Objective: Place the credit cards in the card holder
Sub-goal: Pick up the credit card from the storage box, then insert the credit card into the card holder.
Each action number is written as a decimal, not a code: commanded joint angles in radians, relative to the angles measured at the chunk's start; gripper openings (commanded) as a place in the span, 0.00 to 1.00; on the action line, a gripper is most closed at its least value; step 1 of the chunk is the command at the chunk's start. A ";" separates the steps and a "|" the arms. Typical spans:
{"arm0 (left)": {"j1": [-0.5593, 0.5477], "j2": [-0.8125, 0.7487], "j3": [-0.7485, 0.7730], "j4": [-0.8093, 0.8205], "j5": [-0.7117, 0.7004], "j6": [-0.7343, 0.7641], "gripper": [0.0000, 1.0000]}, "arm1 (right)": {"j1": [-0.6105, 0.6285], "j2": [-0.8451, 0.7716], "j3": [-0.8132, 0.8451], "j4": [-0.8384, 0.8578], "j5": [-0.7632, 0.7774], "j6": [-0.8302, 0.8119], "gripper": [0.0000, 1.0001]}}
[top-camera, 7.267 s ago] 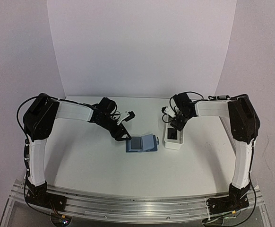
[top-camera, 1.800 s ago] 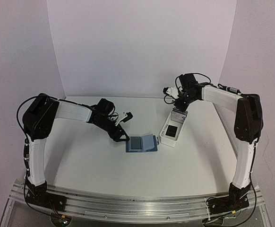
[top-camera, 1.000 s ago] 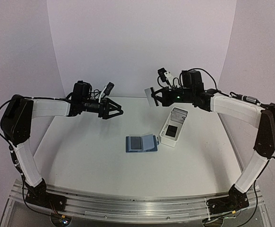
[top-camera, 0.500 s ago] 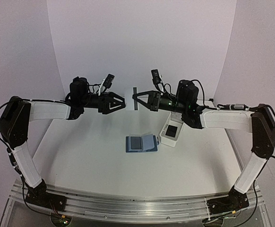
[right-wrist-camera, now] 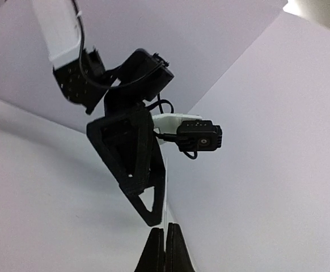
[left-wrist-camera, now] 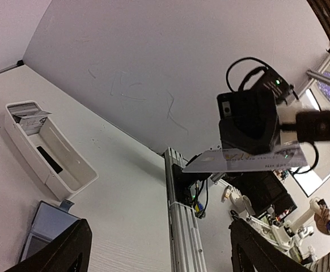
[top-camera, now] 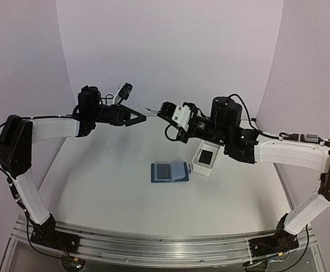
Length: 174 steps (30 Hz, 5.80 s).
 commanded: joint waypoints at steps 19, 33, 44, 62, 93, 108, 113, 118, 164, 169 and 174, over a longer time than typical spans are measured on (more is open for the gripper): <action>-0.104 0.101 0.200 -0.215 0.056 -0.281 0.83 | 0.120 0.067 0.119 -0.297 0.371 -1.189 0.00; -0.103 0.108 0.143 0.069 0.128 -0.456 0.00 | 0.124 0.071 0.104 -0.319 0.363 -1.183 0.00; -0.052 0.080 0.076 0.108 0.016 -0.472 0.00 | 0.118 0.116 0.127 -0.268 0.526 -0.769 0.48; -0.102 0.042 -0.141 -0.076 -0.530 -0.187 0.00 | -0.098 0.114 -0.016 -0.519 0.158 1.367 0.80; -0.206 0.293 -0.178 0.119 -0.737 -0.363 0.00 | -0.155 0.513 0.230 -0.791 0.134 1.361 0.28; -0.206 0.291 -0.224 0.164 -0.738 -0.280 0.00 | -0.148 0.463 -0.026 -0.409 -0.082 1.631 0.00; -0.206 0.303 -0.218 0.188 -0.721 -0.224 0.00 | -0.134 0.440 -0.088 -0.347 -0.095 1.660 0.00; -0.200 0.316 -0.215 0.185 -0.712 -0.223 0.00 | -0.112 0.412 -0.121 -0.328 -0.067 1.720 0.00; -0.177 0.269 -0.356 0.304 -0.865 -0.076 0.00 | -0.067 0.573 0.006 -0.242 -0.041 1.895 0.00; -0.189 0.272 -0.352 0.289 -0.851 -0.029 0.00 | -0.067 0.571 0.002 -0.241 -0.039 1.889 0.00; -0.205 0.278 -0.369 0.255 -0.890 -0.023 0.00 | -0.067 0.568 0.003 -0.238 -0.036 1.884 0.00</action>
